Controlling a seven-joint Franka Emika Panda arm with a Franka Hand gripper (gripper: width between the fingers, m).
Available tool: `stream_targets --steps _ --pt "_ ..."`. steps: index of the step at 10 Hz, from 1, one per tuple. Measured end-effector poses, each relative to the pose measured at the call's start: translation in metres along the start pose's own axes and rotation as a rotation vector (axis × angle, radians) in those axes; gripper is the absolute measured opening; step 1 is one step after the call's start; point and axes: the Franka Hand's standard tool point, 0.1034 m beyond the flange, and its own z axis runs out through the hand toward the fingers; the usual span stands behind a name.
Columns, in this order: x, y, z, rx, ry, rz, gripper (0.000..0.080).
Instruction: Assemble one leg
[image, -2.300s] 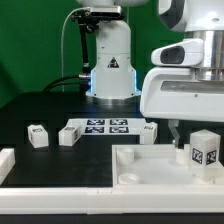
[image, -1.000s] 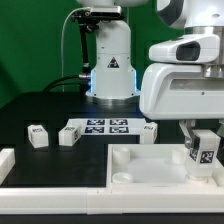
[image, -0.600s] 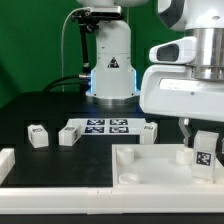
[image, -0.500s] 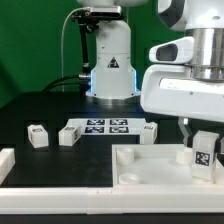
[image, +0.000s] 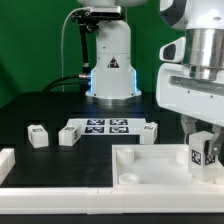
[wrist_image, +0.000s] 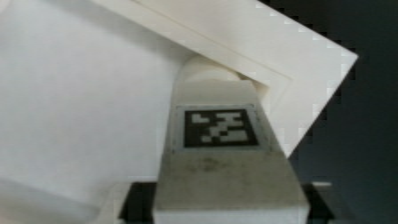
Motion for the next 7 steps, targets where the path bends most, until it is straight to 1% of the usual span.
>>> stream_targets --steps 1,2,3,4,5,7 --pt "0.0 0.0 0.0 0.0 0.0 -0.042 0.0371" --pt "-0.001 -0.001 0.0 0.005 0.0 -0.076 0.0519" --pt "-0.004 -0.003 0.001 0.031 0.008 -0.124 0.062" --pt "-0.007 -0.001 0.003 0.042 0.015 -0.228 0.062" --pt "-0.007 -0.001 0.004 0.046 0.02 -0.379 0.0644" --pt "-0.012 -0.001 0.004 0.049 0.027 -0.643 0.0648"
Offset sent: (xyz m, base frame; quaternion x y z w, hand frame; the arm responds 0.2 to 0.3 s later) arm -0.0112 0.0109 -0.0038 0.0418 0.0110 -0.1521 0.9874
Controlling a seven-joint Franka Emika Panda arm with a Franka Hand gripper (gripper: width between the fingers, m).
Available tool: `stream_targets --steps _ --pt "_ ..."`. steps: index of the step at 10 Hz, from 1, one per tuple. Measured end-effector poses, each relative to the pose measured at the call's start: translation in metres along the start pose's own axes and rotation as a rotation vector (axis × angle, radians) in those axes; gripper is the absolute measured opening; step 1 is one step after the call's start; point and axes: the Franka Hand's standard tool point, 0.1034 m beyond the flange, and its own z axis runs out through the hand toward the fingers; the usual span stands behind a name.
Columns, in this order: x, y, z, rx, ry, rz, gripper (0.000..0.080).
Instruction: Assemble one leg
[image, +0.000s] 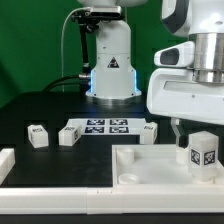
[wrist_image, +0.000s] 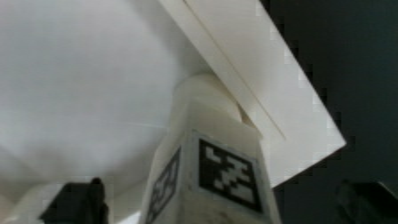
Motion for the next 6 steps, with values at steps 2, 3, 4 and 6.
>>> stream_targets --steps 2,3,4,6 --pt "0.0021 0.0007 -0.0022 0.003 0.001 -0.281 0.0649" --pt "0.0044 0.0032 -0.0021 0.001 0.0 -0.365 0.0649" --pt "0.0057 0.004 -0.0026 -0.002 0.003 -0.483 0.0649" --pt "0.0064 0.0043 -0.0031 -0.005 0.006 -0.637 0.0649"
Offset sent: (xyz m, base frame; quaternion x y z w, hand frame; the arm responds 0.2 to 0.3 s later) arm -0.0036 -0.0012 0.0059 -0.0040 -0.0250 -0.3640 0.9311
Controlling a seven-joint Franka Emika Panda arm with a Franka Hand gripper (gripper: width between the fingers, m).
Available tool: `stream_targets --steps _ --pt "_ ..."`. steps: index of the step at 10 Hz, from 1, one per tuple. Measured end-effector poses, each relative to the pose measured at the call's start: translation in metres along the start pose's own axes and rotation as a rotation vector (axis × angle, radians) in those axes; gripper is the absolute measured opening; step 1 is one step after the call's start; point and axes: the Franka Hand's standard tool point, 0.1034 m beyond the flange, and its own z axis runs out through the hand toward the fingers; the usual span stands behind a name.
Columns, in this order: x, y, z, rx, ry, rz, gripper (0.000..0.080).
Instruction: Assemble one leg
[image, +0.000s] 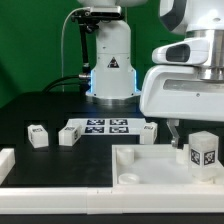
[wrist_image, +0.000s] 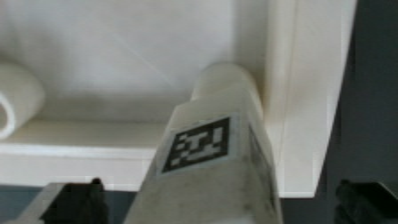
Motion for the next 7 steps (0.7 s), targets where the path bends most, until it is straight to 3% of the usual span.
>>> stream_targets --steps 1,3,4,5,7 --pt "0.0004 -0.0004 -0.0002 0.0 0.002 0.002 0.0649" --pt "0.0 0.0 0.0007 0.0 0.001 0.003 0.0389" --pt "-0.0001 0.0001 0.0009 0.0 0.001 0.003 0.0389" --pt "-0.0004 -0.0001 0.0012 0.0 0.0 0.014 0.0292" --pt "-0.0007 -0.0003 0.0017 0.002 -0.001 0.095 0.0292"
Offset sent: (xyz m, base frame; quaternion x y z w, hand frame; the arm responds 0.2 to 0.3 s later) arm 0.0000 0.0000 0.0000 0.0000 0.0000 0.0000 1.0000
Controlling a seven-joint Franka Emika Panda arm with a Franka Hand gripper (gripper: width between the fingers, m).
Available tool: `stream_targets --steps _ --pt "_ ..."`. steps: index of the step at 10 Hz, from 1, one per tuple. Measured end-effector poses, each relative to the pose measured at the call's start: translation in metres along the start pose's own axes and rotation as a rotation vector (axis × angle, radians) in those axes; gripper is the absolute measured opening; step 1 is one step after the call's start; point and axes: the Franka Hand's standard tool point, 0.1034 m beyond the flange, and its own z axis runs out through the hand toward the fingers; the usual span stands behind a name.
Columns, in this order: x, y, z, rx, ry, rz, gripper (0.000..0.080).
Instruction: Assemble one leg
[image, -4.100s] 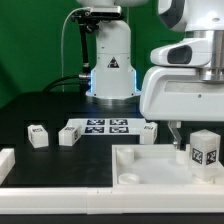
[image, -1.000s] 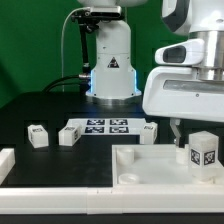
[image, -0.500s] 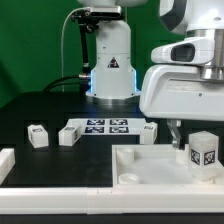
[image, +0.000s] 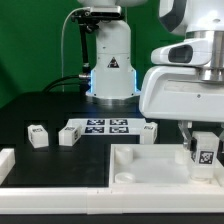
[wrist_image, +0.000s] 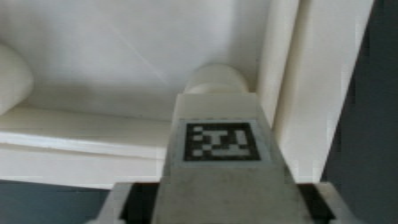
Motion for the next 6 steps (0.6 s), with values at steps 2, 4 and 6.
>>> stream_targets --steps 2,4,6 --pt "-0.0005 -0.0009 0.0005 0.002 -0.001 0.206 0.0292" --pt "0.0003 -0.0026 0.0023 -0.01 0.015 0.554 0.0292" --pt "-0.0001 -0.0008 0.0028 -0.032 0.02 0.837 0.0292"
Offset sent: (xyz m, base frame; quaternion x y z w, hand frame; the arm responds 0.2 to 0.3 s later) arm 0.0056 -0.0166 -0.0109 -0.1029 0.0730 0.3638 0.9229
